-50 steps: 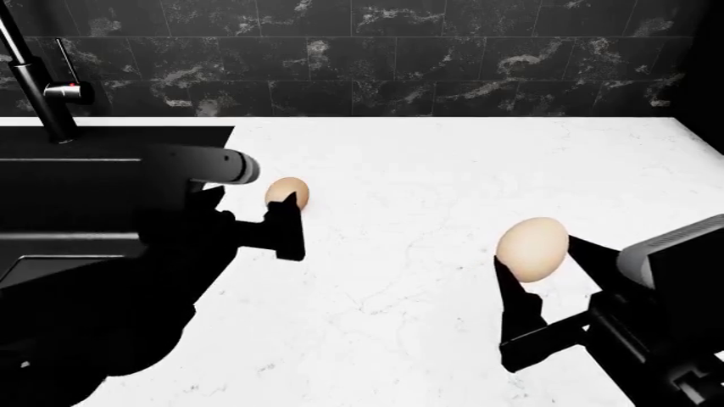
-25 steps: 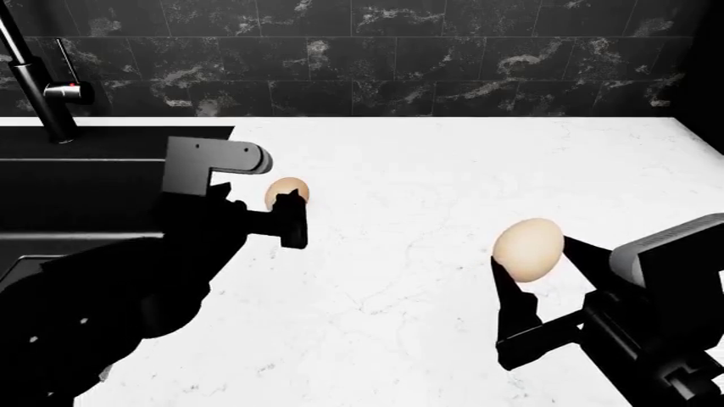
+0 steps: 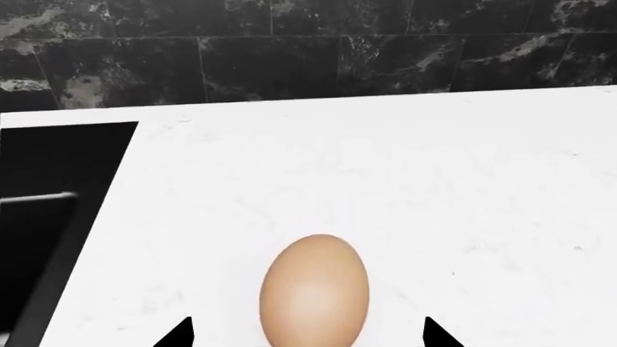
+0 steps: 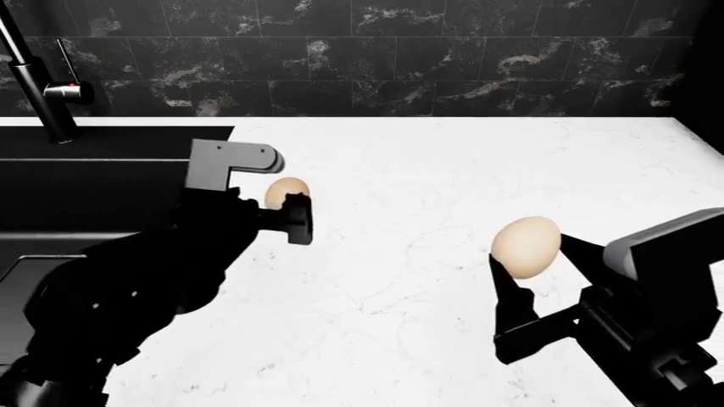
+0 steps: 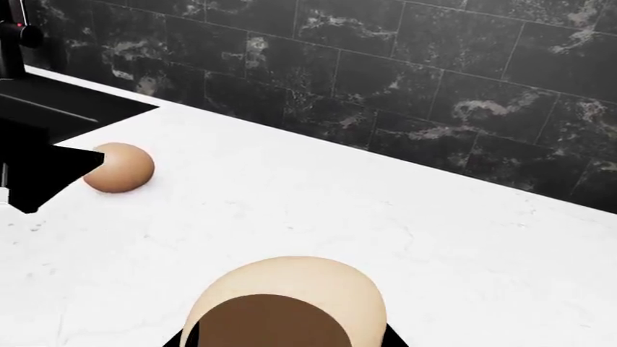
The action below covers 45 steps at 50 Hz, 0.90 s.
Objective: Place the eggs and milk next to the bowl.
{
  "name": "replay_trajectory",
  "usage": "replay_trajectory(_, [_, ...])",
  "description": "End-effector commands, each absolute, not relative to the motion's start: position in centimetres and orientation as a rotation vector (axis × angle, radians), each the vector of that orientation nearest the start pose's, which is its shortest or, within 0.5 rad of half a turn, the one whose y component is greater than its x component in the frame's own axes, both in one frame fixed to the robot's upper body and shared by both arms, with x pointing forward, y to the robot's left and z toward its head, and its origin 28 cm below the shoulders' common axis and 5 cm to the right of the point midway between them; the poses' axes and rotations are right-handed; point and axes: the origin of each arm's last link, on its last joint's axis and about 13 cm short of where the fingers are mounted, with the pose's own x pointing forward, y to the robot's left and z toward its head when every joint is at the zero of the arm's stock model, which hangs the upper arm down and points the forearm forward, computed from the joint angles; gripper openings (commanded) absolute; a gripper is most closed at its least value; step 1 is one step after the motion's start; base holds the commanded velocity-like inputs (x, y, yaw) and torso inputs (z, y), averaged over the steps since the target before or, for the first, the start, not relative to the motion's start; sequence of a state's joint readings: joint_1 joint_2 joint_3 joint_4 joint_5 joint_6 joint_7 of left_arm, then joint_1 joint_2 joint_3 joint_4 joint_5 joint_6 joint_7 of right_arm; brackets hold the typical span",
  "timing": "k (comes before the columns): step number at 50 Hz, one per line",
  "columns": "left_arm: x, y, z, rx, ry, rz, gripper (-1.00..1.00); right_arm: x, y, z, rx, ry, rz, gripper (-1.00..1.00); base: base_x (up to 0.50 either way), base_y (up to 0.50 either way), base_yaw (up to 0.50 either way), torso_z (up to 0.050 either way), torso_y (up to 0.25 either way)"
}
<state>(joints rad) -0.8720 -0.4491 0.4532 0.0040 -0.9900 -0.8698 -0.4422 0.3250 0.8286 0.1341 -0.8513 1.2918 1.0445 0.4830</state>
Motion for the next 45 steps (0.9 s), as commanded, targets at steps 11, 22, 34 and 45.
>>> replay_trajectory(11, [33.2,21.1,17.1,0.015,0.335,-0.209,1.0,17.5,-16.2,20.2,-0.176,0.118,0.286,-1.0,0.0,0.0,0.0,0.0,0.0])
replay_trajectory(22, [34.0,20.7,16.6,0.016,0.345,-0.214,1.0,17.8,-16.3,19.9,-0.171,0.118,0.286,-1.0,0.0,0.0,0.0,0.0,0.0])
replay_trajectory(34, [34.7,20.4,16.0,0.008,0.356,-0.219,1.0,17.9,-16.3,19.6,-0.17,0.123,0.285,-1.0,0.0,0.0,0.0,0.0,0.0])
replay_trajectory(45, [35.3,20.3,16.0,0.011,0.36,-0.21,1.0,18.0,-16.4,19.6,-0.169,0.123,0.282,-1.0,0.0,0.0,0.0,0.0,0.0])
